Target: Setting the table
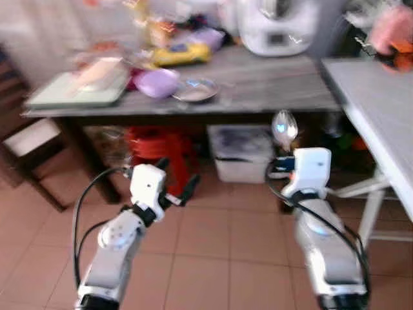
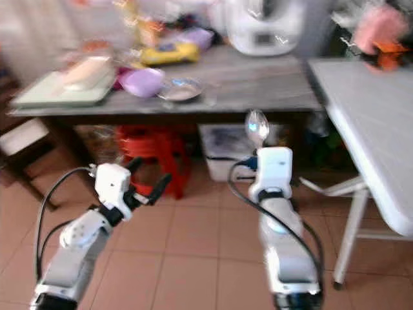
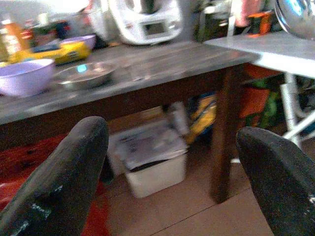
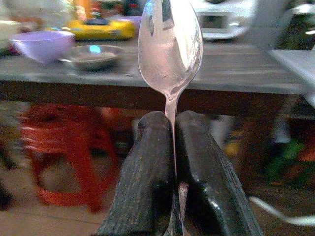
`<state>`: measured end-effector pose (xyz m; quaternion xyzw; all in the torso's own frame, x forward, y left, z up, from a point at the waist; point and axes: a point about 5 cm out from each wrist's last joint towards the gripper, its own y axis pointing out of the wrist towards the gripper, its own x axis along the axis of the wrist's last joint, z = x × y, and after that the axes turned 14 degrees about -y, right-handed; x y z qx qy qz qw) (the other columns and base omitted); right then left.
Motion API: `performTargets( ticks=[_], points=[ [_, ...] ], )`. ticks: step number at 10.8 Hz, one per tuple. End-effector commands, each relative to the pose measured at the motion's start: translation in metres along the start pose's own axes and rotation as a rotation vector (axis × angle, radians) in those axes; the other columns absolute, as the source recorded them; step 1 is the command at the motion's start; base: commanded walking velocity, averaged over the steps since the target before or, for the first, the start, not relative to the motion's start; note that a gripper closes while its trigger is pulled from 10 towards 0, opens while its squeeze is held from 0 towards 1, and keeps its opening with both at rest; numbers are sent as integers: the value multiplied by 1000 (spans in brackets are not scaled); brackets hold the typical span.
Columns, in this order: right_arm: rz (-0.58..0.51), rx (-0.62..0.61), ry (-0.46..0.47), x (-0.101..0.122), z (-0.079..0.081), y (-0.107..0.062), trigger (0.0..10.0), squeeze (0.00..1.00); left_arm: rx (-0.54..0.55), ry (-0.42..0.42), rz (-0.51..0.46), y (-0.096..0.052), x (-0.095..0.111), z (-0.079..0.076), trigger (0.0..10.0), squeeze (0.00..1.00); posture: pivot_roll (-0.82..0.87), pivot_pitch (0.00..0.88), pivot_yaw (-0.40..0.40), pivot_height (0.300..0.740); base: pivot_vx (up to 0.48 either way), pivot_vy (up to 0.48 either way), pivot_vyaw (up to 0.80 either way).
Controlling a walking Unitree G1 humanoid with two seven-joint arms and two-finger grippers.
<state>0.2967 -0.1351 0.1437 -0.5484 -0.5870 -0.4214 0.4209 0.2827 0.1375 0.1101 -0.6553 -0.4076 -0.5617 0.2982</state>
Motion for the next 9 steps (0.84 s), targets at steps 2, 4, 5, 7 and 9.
performTargets(
  ticks=[2,4,5,7,9],
  points=[
    [-12,-1,-4,2,-1,-1,10000,0,-6,2,-7,2,3,-1,10000,0,-60,0,100,740,313,0,434],
    [-10,-5,-2,1,-2,-1,10000,0,-14,-4,-5,3,2,-3,10000,0,-62,0,101,740,313,0,0],
    [-10,-8,-2,1,-2,-1,10000,0,-17,-3,-4,3,2,-3,10000,0,-62,0,101,740,319,0,0],
    [-4,-11,-1,1,-2,0,10000,0,-24,-8,-3,4,1,-5,10000,0,-62,0,102,740,321,0,0],
    [5,-17,19,-1,-3,0,10000,0,-31,-12,-4,4,1,-7,10000,0,-64,0,102,740,332,0,0]
  ],
)
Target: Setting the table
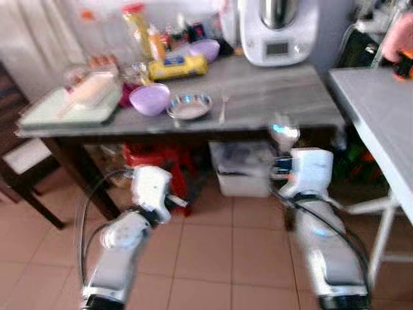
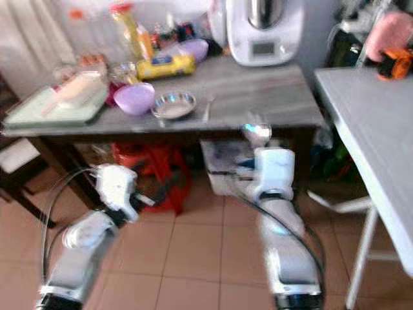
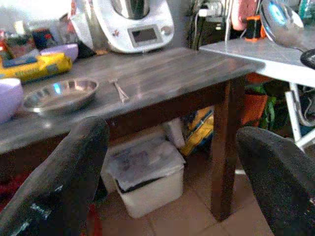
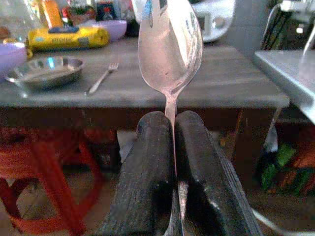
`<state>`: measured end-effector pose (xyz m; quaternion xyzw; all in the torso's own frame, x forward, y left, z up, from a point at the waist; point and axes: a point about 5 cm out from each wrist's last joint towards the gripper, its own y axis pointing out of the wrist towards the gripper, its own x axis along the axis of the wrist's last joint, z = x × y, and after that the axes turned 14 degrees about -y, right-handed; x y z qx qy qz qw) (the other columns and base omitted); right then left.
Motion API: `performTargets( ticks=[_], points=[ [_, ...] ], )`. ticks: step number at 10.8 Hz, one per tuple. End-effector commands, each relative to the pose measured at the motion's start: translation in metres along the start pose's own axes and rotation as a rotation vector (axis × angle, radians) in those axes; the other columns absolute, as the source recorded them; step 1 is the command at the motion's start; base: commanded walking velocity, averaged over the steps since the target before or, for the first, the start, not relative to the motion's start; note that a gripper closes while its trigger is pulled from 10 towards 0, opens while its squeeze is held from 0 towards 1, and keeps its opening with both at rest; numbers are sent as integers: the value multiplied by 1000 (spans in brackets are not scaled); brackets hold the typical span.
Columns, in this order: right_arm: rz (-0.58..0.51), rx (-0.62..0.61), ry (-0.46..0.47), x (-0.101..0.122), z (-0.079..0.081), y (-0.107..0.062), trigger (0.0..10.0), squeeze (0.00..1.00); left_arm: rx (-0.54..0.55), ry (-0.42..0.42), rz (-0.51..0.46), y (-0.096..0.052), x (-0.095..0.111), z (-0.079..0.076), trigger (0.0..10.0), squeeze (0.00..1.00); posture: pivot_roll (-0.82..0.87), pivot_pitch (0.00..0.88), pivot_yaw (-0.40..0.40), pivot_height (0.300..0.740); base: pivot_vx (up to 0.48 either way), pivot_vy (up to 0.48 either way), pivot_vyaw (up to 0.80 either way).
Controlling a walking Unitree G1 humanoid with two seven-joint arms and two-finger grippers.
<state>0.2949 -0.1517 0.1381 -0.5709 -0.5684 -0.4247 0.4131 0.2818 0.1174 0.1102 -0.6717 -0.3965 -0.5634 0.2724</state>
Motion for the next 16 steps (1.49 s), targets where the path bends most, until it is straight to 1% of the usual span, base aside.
performTargets(
  ticks=[1,6,11,13,16],
  points=[
    [-31,30,26,10,11,2,10000,0,24,18,-1,-5,5,10,10000,0,-64,0,102,740,345,0,0],
    [-24,21,41,9,11,2,10000,0,19,15,-1,-5,4,9,10000,0,-64,0,104,740,454,0,0],
    [-21,12,39,7,12,2,10000,0,10,19,3,-4,5,9,10000,0,-62,0,112,740,480,0,0],
    [-23,1,36,7,10,3,10000,0,8,20,4,-4,5,9,10000,0,-59,0,112,740,480,0,0],
    [-26,-6,32,7,10,3,10000,0,14,22,11,-8,4,11,10000,0,-54,0,108,740,320,0,0]
  ],
)
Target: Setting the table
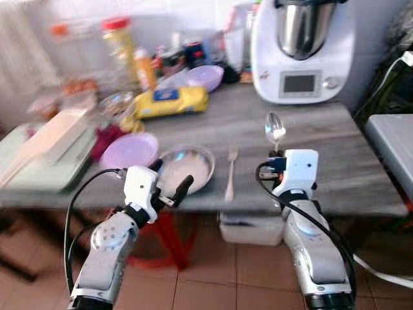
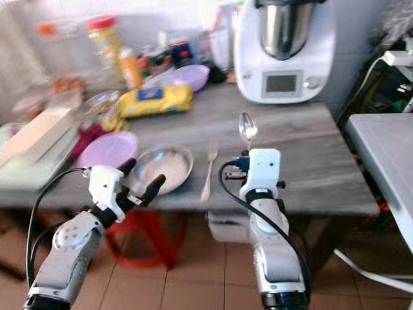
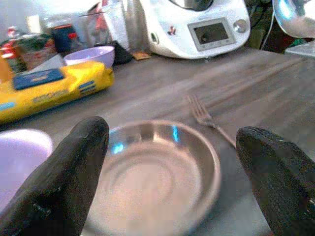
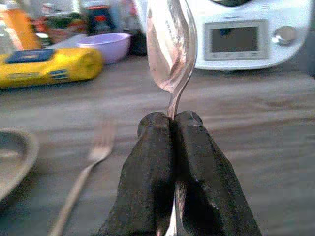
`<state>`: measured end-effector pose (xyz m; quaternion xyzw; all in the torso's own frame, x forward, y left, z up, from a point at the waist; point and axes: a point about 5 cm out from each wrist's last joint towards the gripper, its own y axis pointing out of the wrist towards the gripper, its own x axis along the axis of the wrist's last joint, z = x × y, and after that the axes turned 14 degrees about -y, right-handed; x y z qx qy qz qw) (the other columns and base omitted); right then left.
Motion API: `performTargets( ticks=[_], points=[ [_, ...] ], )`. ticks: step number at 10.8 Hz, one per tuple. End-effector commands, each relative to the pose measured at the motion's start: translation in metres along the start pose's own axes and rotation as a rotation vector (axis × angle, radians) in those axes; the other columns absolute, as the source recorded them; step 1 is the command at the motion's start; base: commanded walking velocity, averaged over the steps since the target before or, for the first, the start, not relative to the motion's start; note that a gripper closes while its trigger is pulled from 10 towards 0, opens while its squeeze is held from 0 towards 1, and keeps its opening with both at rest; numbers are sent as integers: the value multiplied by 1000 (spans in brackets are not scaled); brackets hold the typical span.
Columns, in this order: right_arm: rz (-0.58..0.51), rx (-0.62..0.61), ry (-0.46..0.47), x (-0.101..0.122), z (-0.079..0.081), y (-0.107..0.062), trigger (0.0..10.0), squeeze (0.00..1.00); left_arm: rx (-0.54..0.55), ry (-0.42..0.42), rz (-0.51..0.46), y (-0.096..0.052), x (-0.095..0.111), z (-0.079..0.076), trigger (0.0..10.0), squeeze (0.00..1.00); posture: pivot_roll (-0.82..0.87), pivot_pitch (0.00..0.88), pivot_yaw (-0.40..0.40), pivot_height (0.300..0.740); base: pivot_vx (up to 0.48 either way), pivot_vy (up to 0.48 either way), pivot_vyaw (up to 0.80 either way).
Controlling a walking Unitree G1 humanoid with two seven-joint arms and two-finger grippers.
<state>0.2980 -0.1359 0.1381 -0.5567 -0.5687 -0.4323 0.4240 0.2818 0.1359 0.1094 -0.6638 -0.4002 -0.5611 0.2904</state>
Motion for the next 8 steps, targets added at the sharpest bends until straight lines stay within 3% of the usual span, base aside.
performTargets(
  ticks=[1,8],
  points=[
    [-15,-27,3,3,-5,1,10000,0,-16,5,-4,-2,1,-3,10000,0,-53,0,108,740,0,0,0],
    [66,-68,164,-1,0,1,10000,0,-75,54,76,-41,-1,2,10000,0,-27,0,118,740,0,0,0]
  ],
)
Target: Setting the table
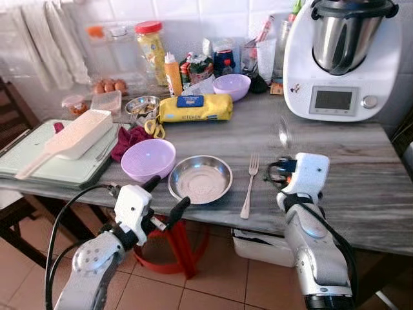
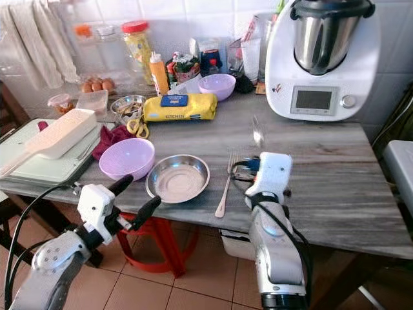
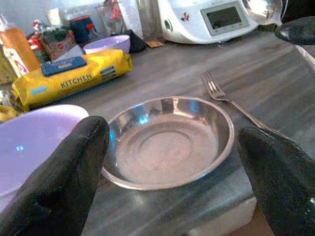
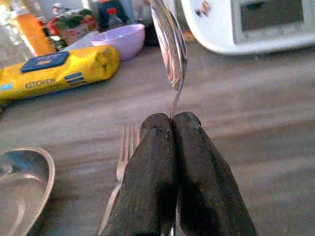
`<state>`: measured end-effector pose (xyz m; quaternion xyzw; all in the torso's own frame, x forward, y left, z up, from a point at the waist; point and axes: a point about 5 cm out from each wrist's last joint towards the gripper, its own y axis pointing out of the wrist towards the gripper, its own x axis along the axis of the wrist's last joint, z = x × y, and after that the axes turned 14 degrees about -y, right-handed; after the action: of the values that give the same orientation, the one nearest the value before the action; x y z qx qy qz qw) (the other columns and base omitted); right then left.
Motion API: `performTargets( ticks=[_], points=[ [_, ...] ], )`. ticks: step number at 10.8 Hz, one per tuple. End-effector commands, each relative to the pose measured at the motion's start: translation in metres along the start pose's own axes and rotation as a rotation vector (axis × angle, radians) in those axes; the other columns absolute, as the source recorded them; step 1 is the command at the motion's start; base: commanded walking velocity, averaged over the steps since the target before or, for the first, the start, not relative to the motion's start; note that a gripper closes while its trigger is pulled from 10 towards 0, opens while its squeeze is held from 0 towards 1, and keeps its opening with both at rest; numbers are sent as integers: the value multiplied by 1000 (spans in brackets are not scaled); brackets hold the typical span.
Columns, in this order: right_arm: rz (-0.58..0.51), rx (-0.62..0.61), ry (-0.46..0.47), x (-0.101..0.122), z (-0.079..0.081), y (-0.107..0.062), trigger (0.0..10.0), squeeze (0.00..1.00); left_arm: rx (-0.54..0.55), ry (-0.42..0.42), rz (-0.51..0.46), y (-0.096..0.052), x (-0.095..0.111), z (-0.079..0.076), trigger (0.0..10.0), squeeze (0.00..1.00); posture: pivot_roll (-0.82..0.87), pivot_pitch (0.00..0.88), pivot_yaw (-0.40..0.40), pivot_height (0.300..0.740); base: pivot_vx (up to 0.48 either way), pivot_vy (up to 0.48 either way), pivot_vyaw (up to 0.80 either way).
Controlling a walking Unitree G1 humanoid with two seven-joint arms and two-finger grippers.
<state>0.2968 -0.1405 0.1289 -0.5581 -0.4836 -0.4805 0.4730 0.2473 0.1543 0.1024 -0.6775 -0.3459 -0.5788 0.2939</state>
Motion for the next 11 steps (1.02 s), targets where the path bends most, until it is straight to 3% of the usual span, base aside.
performTargets(
  ticks=[1,2,5,6,9,11],
  points=[
    [-8,-3,48,7,3,1,10000,0,2,12,7,-4,3,4,10000,0,-22,0,121,740,0,0,0],
    [13,-10,76,5,3,-2,10000,0,-2,10,13,-5,4,3,10000,0,-19,0,122,740,0,0,0],
    [126,37,334,-10,13,-5,10000,0,-19,4,26,-5,2,3,10000,0,-26,0,131,740,0,0,0],
    [147,50,374,-13,14,-6,10000,0,-21,4,25,-3,2,2,10000,0,-26,0,131,740,0,0,0],
    [223,191,610,-27,27,-12,10000,0,-22,-1,21,-2,1,1,10000,0,-26,0,129,740,0,0,0],
    [309,218,678,-40,28,-13,10000,0,-21,0,27,-2,0,0,10000,0,-23,0,130,740,0,0,0]
  ],
)
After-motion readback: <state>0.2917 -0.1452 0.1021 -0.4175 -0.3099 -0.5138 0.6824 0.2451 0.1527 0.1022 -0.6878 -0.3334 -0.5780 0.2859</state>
